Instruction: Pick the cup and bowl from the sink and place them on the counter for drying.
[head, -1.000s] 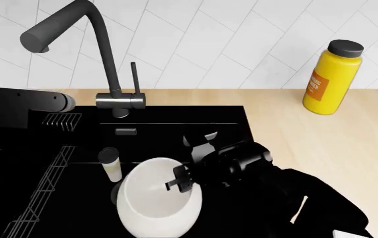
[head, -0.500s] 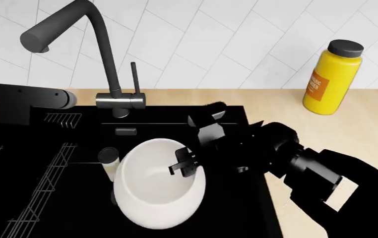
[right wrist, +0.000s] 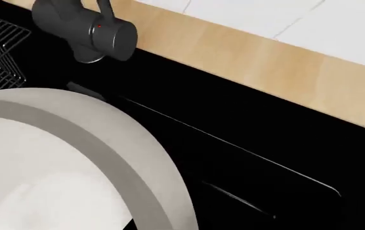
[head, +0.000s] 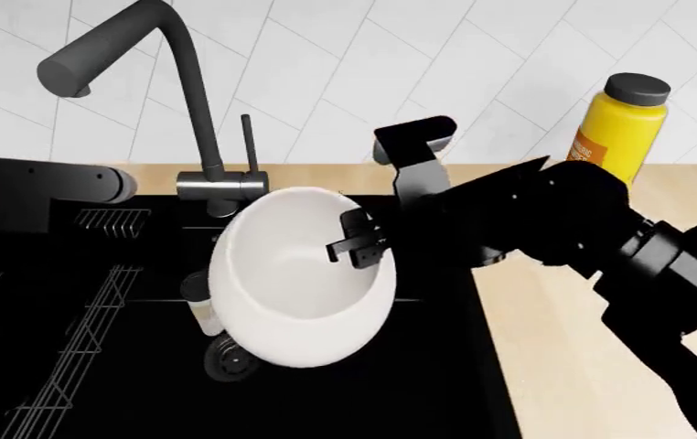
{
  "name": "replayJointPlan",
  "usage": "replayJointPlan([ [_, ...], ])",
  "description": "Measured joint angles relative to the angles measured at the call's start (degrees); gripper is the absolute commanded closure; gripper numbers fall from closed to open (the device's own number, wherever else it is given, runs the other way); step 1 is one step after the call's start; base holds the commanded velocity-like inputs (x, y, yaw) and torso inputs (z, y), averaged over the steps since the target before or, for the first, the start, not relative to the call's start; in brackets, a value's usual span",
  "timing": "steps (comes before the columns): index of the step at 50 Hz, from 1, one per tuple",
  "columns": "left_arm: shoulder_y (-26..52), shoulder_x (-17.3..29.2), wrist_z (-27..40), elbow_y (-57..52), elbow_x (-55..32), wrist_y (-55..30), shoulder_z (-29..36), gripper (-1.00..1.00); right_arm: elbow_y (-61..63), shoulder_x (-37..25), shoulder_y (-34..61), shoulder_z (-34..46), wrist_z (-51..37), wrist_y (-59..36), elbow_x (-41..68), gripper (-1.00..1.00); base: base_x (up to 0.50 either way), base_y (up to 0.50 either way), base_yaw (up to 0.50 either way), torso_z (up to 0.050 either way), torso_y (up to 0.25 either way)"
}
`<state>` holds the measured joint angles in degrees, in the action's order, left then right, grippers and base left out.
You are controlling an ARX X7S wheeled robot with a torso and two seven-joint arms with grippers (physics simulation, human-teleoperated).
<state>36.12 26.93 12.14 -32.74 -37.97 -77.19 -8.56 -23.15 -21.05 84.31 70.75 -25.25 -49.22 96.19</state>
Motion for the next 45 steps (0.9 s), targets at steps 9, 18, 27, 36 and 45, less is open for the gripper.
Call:
replayJointPlan([
  [9, -0.7, 0.3, -0.1, 0.1, -0.2, 0.7, -0.4, -1.0, 5.0, -6.6, 4.4, -3.4, -6.2, -2.5, 5.5, 1.0, 0.0, 0.0, 0.0, 0.0, 0.0],
  [18, -0.9, 0.5, -0.1, 0.3, -0.4, 1.1, -0.3, -1.0, 10.7, -14.3, 6.8, -6.2, -14.0, -4.0, 11.3, 1.0, 0.0, 0.0, 0.0, 0.0, 0.0],
  [27, -0.9, 0.4, -0.1, 0.6, -0.4, 1.8, 0.2, -1.0, 16.6, -22.6, 7.8, -8.2, -21.3, -5.0, 17.2, 1.0, 0.0, 0.0, 0.0, 0.0, 0.0],
  [36, -0.3, 0.0, 0.2, 1.3, -0.1, 2.6, 1.4, -1.0, 22.1, -31.7, 7.4, -9.4, -26.4, -6.1, 22.3, 1.0, 0.0, 0.0, 0.0, 0.0, 0.0],
  [45, 0.1, -0.1, 0.1, 1.9, -0.1, 3.2, 2.1, -1.0, 24.9, -40.0, 7.8, -9.9, -29.5, -8.6, 26.5, 1.0, 0.0, 0.0, 0.0, 0.0, 0.0],
])
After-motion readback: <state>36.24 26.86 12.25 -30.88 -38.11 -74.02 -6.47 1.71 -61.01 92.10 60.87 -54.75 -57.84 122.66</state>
